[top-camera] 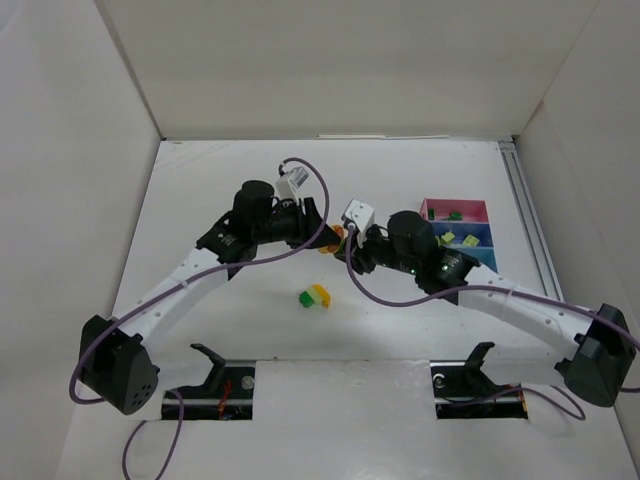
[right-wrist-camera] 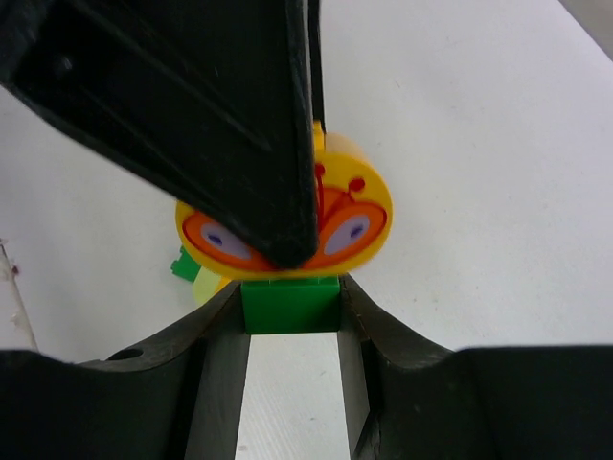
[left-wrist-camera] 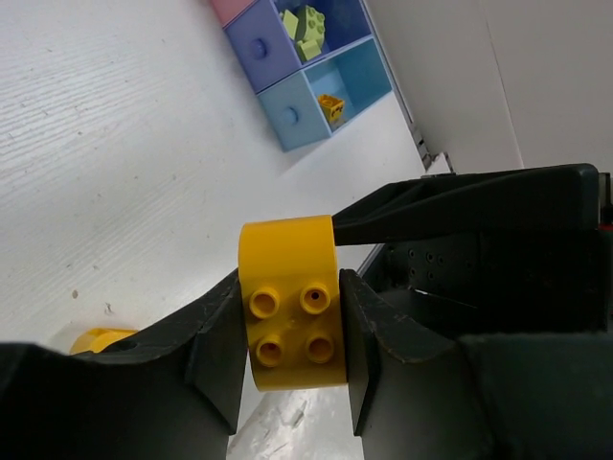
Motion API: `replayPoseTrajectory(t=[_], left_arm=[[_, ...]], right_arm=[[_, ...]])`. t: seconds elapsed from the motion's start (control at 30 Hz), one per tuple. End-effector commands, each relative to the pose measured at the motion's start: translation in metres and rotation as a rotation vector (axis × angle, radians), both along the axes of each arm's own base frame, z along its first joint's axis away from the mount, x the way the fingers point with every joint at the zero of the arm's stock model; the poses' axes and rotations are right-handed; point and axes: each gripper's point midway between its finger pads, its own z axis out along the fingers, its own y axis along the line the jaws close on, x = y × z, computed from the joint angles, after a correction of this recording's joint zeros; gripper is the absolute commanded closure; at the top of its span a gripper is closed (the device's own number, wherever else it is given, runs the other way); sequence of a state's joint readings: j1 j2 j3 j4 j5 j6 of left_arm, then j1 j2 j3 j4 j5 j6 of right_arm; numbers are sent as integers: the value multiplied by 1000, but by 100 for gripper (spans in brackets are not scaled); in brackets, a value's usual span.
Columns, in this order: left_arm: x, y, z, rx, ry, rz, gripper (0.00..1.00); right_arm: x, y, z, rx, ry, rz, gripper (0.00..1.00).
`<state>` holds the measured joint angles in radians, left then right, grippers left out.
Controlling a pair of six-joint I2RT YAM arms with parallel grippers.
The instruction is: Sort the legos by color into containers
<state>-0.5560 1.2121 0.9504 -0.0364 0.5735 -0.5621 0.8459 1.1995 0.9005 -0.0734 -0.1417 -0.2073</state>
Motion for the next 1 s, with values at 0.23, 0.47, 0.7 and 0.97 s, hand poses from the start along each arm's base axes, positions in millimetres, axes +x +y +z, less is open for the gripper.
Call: replayPoseTrajectory(t=[0.23,0.47,0.7,0.97], left_arm=[[26,39,51,20,-163,167,99],[46,49,35,95,-135,271,99],[66,60,4,212,-63,379,99],[74,58,8,245,-95,390,99]], right_arm=[[20,-58,-21,-21,31,-201,91],[52,-129,-17,-42,89,-496,91],[72,-224,-66,-110,361,-878,91],[75,-295,-77,-104,418,-1138,91]])
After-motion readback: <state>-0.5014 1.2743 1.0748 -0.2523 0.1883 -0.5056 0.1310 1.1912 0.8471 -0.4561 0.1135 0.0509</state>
